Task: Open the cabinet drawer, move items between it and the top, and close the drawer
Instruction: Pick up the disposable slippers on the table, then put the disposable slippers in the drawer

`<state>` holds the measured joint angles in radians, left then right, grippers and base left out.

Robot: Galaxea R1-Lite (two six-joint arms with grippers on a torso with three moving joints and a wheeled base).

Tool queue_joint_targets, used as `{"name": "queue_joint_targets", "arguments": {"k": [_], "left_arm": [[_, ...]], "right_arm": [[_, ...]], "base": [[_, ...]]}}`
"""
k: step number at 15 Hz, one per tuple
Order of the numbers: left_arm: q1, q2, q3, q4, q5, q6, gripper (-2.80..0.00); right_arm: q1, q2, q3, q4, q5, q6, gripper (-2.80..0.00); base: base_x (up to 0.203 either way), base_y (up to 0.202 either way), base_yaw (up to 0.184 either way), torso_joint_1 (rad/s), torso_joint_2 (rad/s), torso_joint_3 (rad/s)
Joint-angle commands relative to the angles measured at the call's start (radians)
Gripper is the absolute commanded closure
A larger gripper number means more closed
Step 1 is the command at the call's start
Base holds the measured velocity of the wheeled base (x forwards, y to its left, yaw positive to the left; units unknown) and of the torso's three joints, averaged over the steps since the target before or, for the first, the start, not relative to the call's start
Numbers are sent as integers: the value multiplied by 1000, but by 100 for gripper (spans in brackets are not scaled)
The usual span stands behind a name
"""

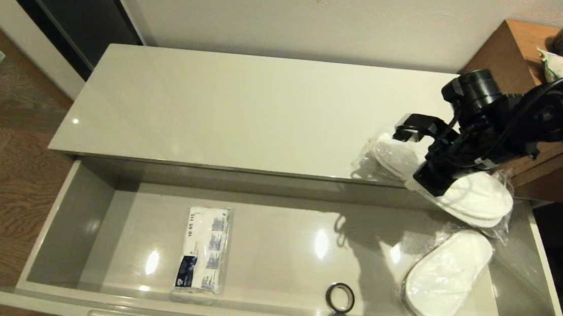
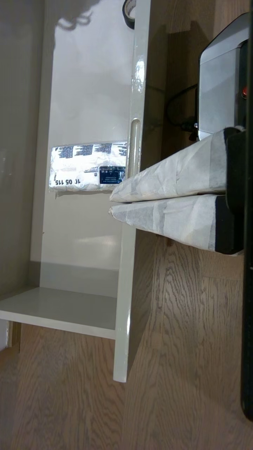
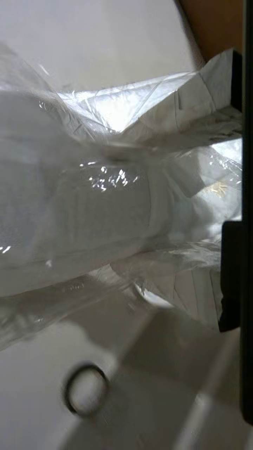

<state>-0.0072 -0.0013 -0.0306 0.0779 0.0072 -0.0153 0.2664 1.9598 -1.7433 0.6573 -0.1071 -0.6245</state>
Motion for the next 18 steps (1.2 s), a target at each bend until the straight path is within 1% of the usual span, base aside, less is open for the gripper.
{"name": "queue_joint_targets", "arguments": {"k": [1, 3, 5, 9, 13, 14, 15, 17, 18], "left_arm": [[0, 1, 0, 0, 0, 0, 0], [0, 1, 0, 0, 0, 0, 0], [0, 1, 0, 0, 0, 0, 0], [0, 1, 0, 0, 0, 0, 0], [0, 1, 0, 0, 0, 0, 0], [0, 1, 0, 0, 0, 0, 0], [0, 1, 0, 0, 0, 0, 0], [0, 1, 0, 0, 0, 0, 0], [0, 1, 0, 0, 0, 0, 0]], "right_arm": [[6, -126, 28, 49, 7, 50, 0], [10, -208, 69, 113, 15, 80, 0], [22, -301, 147, 153, 24, 112, 0], [37, -430, 328, 160, 26, 131, 0], [38, -482, 551, 135, 25, 122, 0], [42, -478, 611, 92, 23, 121, 0], [49, -466, 668, 2, 20, 122, 0], [67, -402, 785, -279, -1, 122, 0], [76, -359, 829, -404, -26, 123, 0]], "base": [[0, 0, 0, 0, 0, 0], [0, 0, 0, 0, 0, 0], [0, 0, 0, 0, 0, 0], [0, 0, 0, 0, 0, 0], [0, 0, 0, 0, 0, 0], [0, 0, 0, 0, 0, 0], [0, 0, 0, 0, 0, 0], [0, 0, 0, 0, 0, 0], [0, 0, 0, 0, 0, 0]]}}
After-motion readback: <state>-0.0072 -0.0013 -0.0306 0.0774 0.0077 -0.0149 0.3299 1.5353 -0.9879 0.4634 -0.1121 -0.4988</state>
